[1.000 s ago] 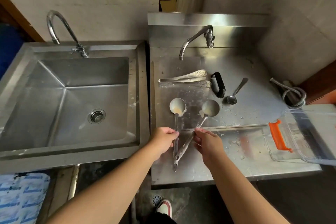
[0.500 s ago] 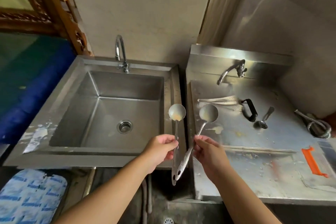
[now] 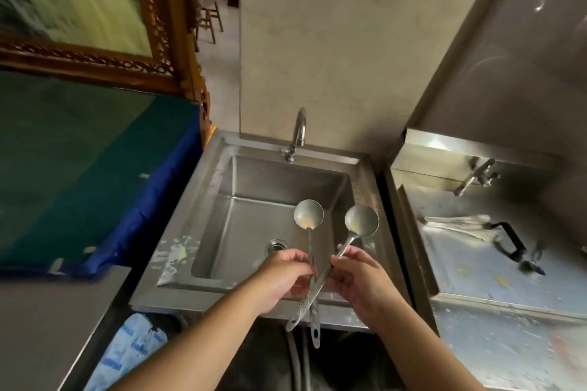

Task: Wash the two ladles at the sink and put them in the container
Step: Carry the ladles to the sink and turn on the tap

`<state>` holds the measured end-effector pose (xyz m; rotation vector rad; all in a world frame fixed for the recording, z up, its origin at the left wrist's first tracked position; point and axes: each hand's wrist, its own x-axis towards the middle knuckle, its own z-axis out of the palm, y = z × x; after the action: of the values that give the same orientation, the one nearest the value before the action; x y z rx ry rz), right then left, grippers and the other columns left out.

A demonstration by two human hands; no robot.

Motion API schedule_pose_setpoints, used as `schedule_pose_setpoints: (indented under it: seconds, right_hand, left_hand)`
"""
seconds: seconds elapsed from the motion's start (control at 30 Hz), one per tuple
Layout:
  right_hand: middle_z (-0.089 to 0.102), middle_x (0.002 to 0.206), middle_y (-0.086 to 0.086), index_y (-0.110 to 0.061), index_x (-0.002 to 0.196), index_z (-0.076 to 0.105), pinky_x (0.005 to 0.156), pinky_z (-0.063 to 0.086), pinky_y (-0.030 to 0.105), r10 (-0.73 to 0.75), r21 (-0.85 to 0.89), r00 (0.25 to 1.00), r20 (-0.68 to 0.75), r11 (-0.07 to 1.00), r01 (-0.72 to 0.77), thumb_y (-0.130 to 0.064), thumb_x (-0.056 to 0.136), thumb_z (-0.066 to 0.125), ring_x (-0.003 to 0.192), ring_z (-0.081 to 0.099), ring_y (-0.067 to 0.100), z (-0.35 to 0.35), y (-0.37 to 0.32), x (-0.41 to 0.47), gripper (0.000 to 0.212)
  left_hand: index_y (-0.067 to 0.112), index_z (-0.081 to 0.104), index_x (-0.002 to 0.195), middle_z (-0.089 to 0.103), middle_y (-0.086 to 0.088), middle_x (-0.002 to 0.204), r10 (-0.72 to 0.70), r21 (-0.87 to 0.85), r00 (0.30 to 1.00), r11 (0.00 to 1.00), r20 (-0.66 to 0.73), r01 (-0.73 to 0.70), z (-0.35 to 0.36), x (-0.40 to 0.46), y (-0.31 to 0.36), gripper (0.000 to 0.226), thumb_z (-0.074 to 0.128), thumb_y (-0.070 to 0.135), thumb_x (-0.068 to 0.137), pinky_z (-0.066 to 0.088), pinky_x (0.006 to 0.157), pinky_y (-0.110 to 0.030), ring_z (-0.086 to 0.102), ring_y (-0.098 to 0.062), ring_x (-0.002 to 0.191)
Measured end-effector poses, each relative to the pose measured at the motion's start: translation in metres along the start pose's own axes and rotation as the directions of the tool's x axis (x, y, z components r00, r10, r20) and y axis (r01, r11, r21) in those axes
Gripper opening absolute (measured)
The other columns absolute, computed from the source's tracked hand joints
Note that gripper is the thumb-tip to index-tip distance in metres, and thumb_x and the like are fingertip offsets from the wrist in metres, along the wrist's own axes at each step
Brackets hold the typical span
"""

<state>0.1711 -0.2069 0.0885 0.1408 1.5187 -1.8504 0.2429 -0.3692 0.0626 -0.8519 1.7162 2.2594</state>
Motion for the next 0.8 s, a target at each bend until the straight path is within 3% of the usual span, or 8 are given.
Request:
schedule_pose_setpoints:
  seconds: [0.13,0.3,0.37,0.5,0.57,0.67,0.73,0.8]
  right_hand:
    - [0.077,0.084,0.014,-0.012,0.097,0.065,0.063,0.061,0.037,0.047,-0.010,0.999,-0.002,0.999,-0.047,0.005,0.091,0.064,0.068,0.075,0.026,0.028,0.002,0.014,0.018]
    - [0.079,0.080,0.010,-0.010,0.094,0.067,0.060,0.060,0.033,0.070,-0.057,0.996,-0.046,0.996,-0.072,-0.013,0.097,0.065,0.069,0.077,0.026,0.048,0.002,0.042,0.004]
    - [0.077,0.077,0.010,-0.008,0.093,0.067,0.059,0.059,0.032,0.083,-0.080,0.993,-0.084,0.993,-0.089,-0.014,0.097,0.065,0.068,0.077,0.025,0.054,0.002,0.055,0.007]
    - [0.076,0.083,0.015,-0.003,0.096,0.072,0.073,0.060,0.040,0.098,-0.122,0.986,-0.133,0.986,-0.115,-0.011,0.095,0.066,0.081,0.074,0.029,0.059,-0.002,0.089,0.010]
    - [0.076,0.088,0.019,0.003,0.102,0.073,0.075,0.058,0.040,0.118,-0.135,0.986,-0.119,0.982,-0.134,-0.010,0.095,0.066,0.085,0.072,0.031,0.056,-0.008,0.110,0.017]
    - [0.073,0.091,0.027,0.007,0.102,0.068,0.066,0.058,0.037,0.154,-0.112,0.985,-0.080,0.980,-0.162,-0.007,0.096,0.063,0.086,0.070,0.040,0.053,-0.018,0.136,0.016]
    - [0.070,0.088,0.034,0.007,0.101,0.064,0.057,0.059,0.036,0.180,-0.125,0.983,-0.023,0.975,-0.181,-0.008,0.099,0.060,0.081,0.069,0.048,0.049,-0.029,0.156,0.015]
    - [0.069,0.081,0.035,0.004,0.102,0.061,0.058,0.061,0.039,0.189,-0.155,0.982,0.019,0.971,-0.184,-0.010,0.100,0.060,0.071,0.070,0.046,0.045,-0.042,0.176,0.014]
  left_hand:
    - [0.013,0.070,0.106,0.075,-0.006,0.082,-0.004,-0.016,1.000,1.000,-0.015,0.004,-0.026,-0.004,0.009,0.021,0.069,0.007,0.086,0.054,0.056,-0.028,0.067,-0.020,0.065]
    - [0.013,0.074,0.099,0.079,-0.011,0.090,0.013,-0.047,0.998,0.999,-0.069,-0.016,-0.043,0.013,0.014,0.013,0.067,0.016,0.089,0.061,0.077,-0.042,0.075,-0.032,0.083]
    - [0.010,0.075,0.096,0.079,-0.016,0.089,0.014,-0.096,0.997,0.995,-0.079,-0.022,-0.047,0.021,0.017,0.013,0.065,0.016,0.090,0.062,0.069,-0.039,0.076,-0.031,0.078]
    - [0.003,0.075,0.093,0.077,-0.021,0.086,-0.020,-0.169,0.995,0.986,-0.103,0.002,-0.050,0.045,0.029,0.014,0.068,0.014,0.088,0.059,0.060,-0.031,0.073,-0.025,0.066]
    - [0.001,0.073,0.094,0.077,-0.021,0.086,-0.030,-0.178,0.993,0.984,-0.114,0.010,-0.048,0.065,0.038,0.014,0.069,0.012,0.088,0.060,0.062,-0.032,0.073,-0.027,0.068]
    - [0.000,0.070,0.099,0.075,-0.023,0.085,-0.060,-0.176,0.992,0.984,-0.116,0.039,-0.047,0.091,0.050,0.014,0.067,0.009,0.089,0.056,0.064,-0.034,0.071,-0.033,0.075]
    - [0.002,0.069,0.097,0.075,-0.022,0.083,-0.086,-0.169,0.990,0.983,-0.112,0.066,-0.045,0.112,0.060,0.010,0.066,0.009,0.090,0.056,0.066,-0.034,0.069,-0.032,0.075]
    - [0.003,0.069,0.095,0.074,-0.021,0.081,-0.116,-0.196,0.987,0.976,-0.107,0.094,-0.042,0.134,0.070,0.007,0.066,0.008,0.090,0.056,0.064,-0.034,0.068,-0.030,0.069]
